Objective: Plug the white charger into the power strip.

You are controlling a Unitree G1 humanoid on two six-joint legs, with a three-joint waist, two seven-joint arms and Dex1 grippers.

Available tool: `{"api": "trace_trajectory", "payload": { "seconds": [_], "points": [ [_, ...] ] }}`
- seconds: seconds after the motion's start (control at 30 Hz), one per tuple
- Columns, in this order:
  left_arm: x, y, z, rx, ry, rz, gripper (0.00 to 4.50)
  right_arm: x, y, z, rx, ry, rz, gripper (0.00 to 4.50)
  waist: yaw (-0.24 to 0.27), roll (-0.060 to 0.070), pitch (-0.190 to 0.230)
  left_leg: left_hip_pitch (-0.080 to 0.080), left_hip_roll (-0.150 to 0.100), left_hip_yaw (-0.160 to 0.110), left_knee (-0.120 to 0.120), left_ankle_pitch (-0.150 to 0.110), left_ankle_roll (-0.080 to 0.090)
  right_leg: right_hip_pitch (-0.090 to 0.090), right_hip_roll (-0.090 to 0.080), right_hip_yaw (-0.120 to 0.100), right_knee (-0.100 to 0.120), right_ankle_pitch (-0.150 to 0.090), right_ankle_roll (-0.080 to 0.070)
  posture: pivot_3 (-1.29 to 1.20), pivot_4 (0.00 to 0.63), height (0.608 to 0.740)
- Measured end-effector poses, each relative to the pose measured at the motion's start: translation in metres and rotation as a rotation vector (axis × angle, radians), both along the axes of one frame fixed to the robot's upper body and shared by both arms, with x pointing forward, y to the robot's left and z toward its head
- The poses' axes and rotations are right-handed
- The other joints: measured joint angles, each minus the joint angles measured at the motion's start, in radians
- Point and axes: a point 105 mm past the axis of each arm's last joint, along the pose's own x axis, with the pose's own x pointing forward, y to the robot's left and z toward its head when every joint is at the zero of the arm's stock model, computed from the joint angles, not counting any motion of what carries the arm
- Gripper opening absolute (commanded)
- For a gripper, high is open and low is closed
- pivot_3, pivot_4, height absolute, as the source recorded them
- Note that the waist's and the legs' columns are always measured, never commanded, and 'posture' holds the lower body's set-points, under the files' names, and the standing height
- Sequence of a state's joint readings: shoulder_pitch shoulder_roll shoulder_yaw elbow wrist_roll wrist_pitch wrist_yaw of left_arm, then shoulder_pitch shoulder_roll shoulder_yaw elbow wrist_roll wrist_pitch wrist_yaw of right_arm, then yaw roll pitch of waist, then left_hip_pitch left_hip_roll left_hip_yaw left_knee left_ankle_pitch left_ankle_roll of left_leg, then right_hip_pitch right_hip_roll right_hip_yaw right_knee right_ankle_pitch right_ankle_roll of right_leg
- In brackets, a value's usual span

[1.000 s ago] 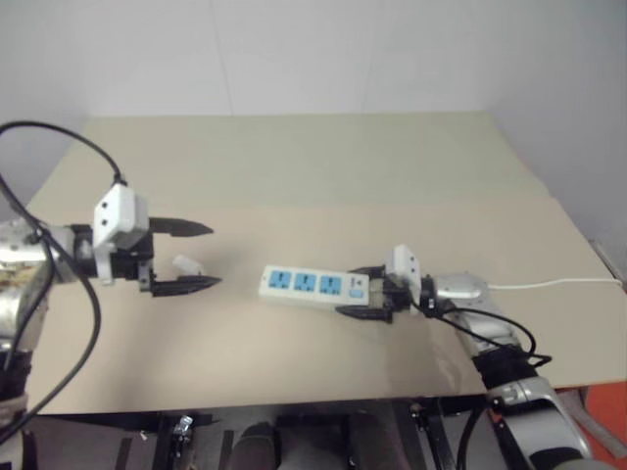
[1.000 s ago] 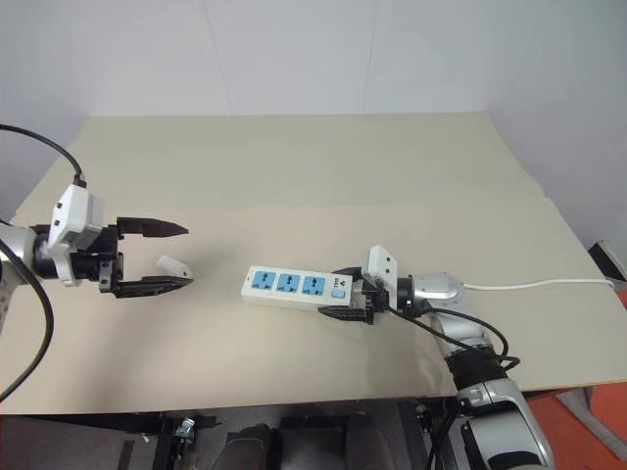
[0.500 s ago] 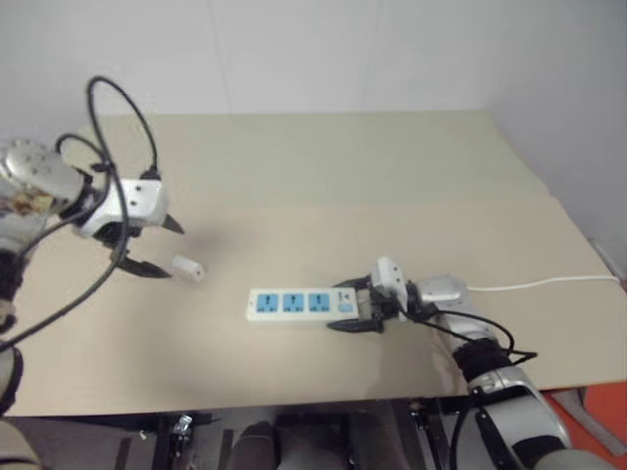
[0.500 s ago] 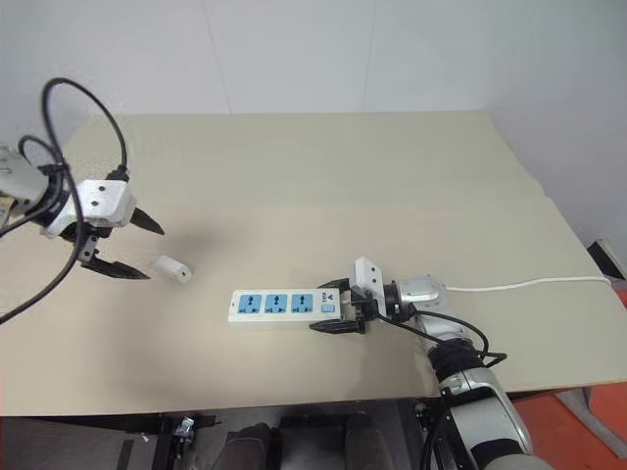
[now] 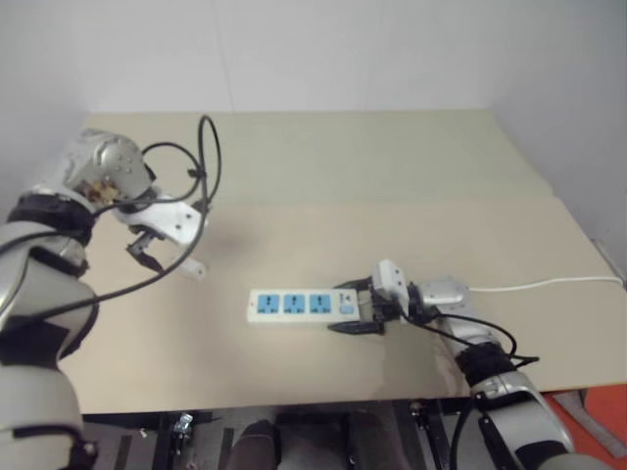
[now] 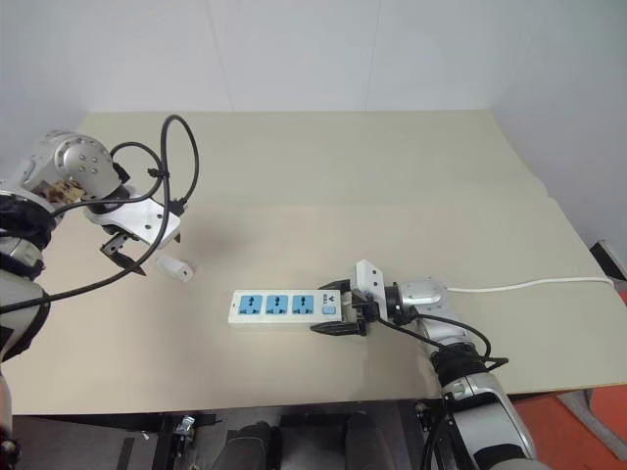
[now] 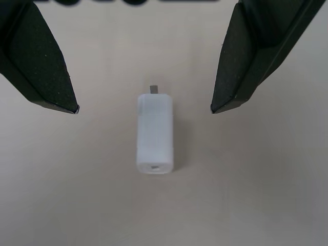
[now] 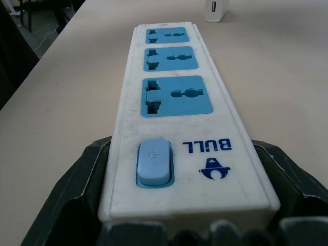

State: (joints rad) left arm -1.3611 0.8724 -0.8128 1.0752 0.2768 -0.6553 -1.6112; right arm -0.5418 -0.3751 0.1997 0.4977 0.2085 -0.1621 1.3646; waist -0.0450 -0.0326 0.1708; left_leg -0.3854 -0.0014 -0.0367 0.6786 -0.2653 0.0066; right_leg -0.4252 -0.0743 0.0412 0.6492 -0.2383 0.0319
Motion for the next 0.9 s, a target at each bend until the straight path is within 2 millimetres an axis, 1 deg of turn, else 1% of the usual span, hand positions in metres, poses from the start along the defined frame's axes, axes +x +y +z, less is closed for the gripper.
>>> {"api": "trace_trajectory", "payload": {
  "seconds": [0.2, 0.3, 0.43, 0.53, 0.73, 0.9],
  "points": [
    [0.003, -0.01, -0.005, 0.029, 0.001, -0.063, 4.5, -0.001, 0.001, 0.001, 0.002, -0.002, -0.008, 3.44, -0.001, 0.0, 0.0, 0.0, 0.0, 0.0, 0.0, 0.0, 0.0, 0.0, 0.0, 0.0, 0.0, 0.0, 0.0, 0.0, 0.15, 0.74],
    [0.003, -0.011, -0.008, 0.03, 0.004, -0.07, 4.5, -0.001, 0.002, 0.001, 0.002, -0.001, -0.009, 3.44, -0.002, 0.0, 0.0, 0.0, 0.0, 0.0, 0.0, 0.0, 0.0, 0.0, 0.0, 0.0, 0.0, 0.0, 0.0, 0.0, 0.15, 0.74],
    [-0.001, -0.008, -0.024, 0.048, 0.045, -0.068, 4.5, 0.0, 0.002, 0.002, 0.003, -0.003, -0.013, 3.44, -0.001, 0.0, 0.0, 0.0, 0.0, 0.0, 0.0, 0.0, 0.0, 0.0, 0.0, 0.0, 0.0, 0.0, 0.0, 0.0, 0.15, 0.74],
    [-0.002, -0.009, -0.028, 0.049, 0.055, -0.071, 4.5, -0.001, 0.002, 0.001, 0.005, 0.0, -0.019, 3.44, -0.001, 0.0, 0.0, 0.0, 0.0, 0.0, 0.0, 0.0, 0.0, 0.0, 0.0, 0.0, 0.001, 0.0, 0.0, 0.0, 0.15, 0.74],
    [0.001, -0.016, -0.039, 0.063, 0.049, -0.088, 4.5, -0.001, 0.003, 0.001, 0.005, 0.005, -0.021, 3.44, -0.001, 0.0, 0.0, 0.001, 0.0, 0.0, 0.0, 0.0, 0.0, 0.0, 0.0, 0.0, 0.001, 0.0, 0.0, 0.0, 0.15, 0.74],
    [0.006, -0.013, -0.044, 0.088, 0.004, -0.085, 4.5, -0.001, 0.003, 0.002, 0.006, 0.006, -0.023, 3.44, -0.001, 0.0, 0.0, 0.0, 0.0, 0.0, 0.001, 0.0, 0.0, 0.0, 0.0, 0.0, 0.005, 0.0, 0.0, 0.0, 0.15, 0.74]
  ]
}}
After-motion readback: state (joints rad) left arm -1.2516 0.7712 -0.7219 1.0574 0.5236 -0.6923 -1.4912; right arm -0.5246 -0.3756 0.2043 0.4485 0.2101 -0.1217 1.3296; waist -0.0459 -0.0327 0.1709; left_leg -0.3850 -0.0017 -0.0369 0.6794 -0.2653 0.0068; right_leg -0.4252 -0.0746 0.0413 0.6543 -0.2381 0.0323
